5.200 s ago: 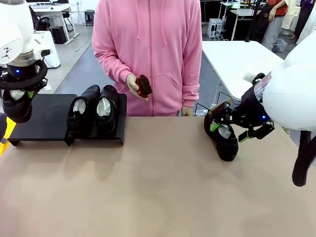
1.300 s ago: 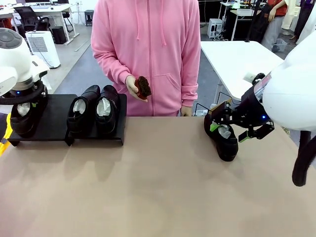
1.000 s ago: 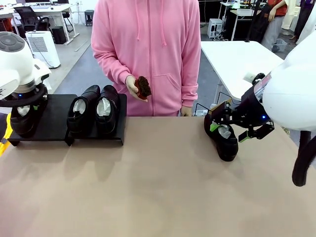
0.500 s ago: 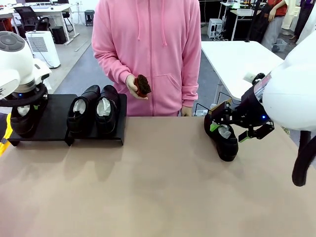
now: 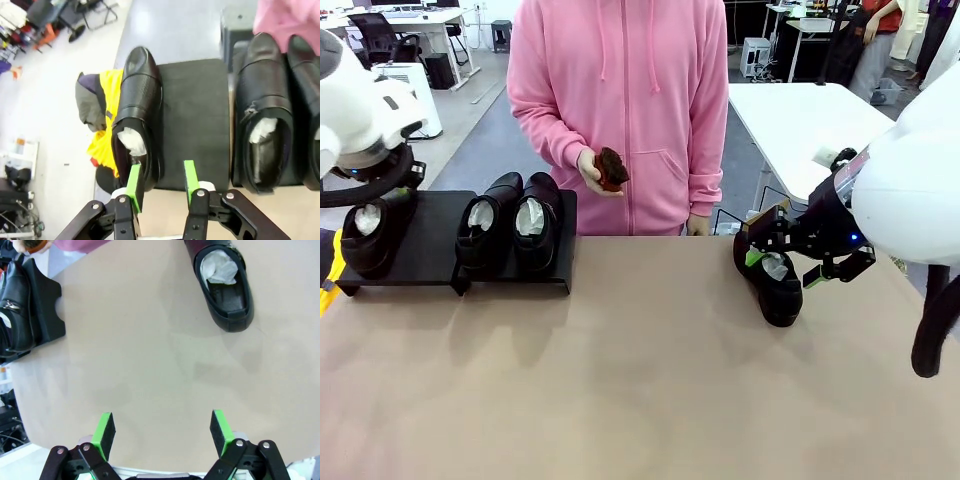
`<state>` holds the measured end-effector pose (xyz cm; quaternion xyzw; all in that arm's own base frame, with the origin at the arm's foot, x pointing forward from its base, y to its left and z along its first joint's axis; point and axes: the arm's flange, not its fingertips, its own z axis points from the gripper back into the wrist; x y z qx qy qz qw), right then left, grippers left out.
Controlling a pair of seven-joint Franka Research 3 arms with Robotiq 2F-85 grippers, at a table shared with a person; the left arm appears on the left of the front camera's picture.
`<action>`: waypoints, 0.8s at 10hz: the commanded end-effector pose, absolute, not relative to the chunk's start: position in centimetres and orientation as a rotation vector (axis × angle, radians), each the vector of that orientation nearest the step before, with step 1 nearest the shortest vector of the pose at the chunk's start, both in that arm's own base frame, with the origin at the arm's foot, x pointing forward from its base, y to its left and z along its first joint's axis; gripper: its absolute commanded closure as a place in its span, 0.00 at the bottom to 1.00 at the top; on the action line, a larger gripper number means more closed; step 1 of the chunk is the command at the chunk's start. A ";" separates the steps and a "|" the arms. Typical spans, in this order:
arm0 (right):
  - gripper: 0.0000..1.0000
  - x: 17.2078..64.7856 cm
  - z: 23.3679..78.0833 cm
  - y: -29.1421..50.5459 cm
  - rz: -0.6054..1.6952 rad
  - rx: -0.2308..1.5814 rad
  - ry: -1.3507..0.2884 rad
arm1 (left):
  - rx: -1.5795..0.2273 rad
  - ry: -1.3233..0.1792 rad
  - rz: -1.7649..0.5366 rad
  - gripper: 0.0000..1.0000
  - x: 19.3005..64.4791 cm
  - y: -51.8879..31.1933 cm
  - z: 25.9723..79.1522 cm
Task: Organize the shoes by placing them on the stand.
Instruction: Pick up one Shoe and place it in the middle of the table.
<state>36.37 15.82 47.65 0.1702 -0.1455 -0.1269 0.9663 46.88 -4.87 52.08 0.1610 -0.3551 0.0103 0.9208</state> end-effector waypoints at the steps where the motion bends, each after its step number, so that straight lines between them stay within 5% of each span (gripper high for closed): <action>1: 0.00 36.7 47.8 15.7 -0.236 0.361 -0.296 | 0.226 -0.679 -0.053 0.56 42.8 -5.0 52.7; 8: 0.00 36.7 47.8 15.7 -0.236 0.361 -0.296 | -0.199 -0.057 -0.509 0.56 38.8 -9.6 52.5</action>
